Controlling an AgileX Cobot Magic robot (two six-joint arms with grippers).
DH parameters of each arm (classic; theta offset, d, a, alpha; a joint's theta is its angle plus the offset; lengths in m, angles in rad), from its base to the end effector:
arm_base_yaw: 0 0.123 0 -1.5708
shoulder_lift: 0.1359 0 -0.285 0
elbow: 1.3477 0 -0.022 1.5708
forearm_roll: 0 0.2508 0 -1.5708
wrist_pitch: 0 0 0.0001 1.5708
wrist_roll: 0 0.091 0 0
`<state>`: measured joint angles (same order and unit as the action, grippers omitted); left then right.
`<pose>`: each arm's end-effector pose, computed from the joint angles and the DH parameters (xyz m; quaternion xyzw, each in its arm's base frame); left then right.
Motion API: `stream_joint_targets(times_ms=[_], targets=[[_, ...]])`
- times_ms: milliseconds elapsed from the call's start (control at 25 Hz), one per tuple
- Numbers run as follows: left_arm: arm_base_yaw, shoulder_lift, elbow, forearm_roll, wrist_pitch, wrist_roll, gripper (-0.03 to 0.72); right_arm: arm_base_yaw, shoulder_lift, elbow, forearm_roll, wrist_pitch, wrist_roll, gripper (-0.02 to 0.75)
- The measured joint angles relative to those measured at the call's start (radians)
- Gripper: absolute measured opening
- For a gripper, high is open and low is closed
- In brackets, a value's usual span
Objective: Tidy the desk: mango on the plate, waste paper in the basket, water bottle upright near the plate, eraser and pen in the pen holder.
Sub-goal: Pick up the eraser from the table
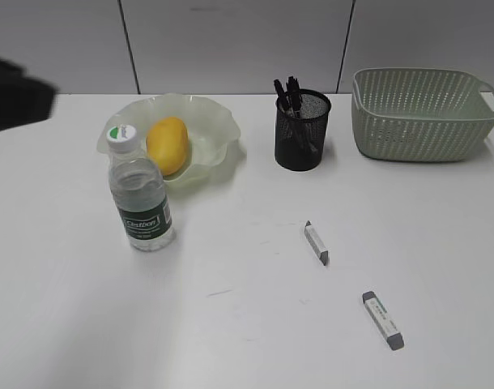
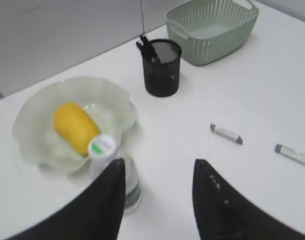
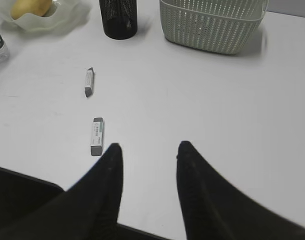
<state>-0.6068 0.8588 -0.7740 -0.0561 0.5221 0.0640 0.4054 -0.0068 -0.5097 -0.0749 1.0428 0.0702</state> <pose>0.1418 -0.1016 0.3394 0.2714 0.8211 -0.1578 0.4766 -0.0036 -0.0080 0.2816 -0.1393 0.8320 0.0898 0.5295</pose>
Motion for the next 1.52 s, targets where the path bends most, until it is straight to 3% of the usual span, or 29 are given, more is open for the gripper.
stream_joint_targets(times_ms=[120, 400, 600, 920, 1080, 1200, 1320, 1520], targets=[[0.031, -0.254, 0.078, 0.065, 0.187, -0.055, 0.339, 0.0, 0.0, 0.0, 0.0, 0.0, 0.0, 0.288], [0.054, -0.651, 0.168, 0.086, 0.513, -0.122, 0.339, 0.0, 0.0, 0.0, 0.0, 0.0, 0.0, 0.286], [0.084, -0.78, 0.231, 0.089, 0.541, -0.134, 0.326, 0.0, 0.0, 0.0, 0.0, -0.001, 0.0, 0.286], [0.102, -0.792, 0.235, 0.089, 0.539, -0.137, 0.307, 0.0, 0.03, -0.004, 0.039, -0.014, -0.011, 0.286], [0.154, -0.803, 0.235, 0.088, 0.537, -0.137, 0.307, 0.0, 0.274, -0.011, 0.075, -0.024, -0.043, 0.286], [0.263, -0.852, 0.235, 0.088, 0.534, -0.137, 0.307, 0.0, 0.547, -0.024, 0.075, -0.072, -0.047, 0.286], [0.362, -0.865, 0.235, 0.077, 0.534, -0.137, 0.307, 0.0, 0.831, -0.06, 0.094, -0.231, -0.047, 0.286], [0.4, -0.865, 0.235, 0.071, 0.533, -0.137, 0.307, 0.014, 1.285, -0.172, 0.156, -0.35, -0.05, 0.308]])
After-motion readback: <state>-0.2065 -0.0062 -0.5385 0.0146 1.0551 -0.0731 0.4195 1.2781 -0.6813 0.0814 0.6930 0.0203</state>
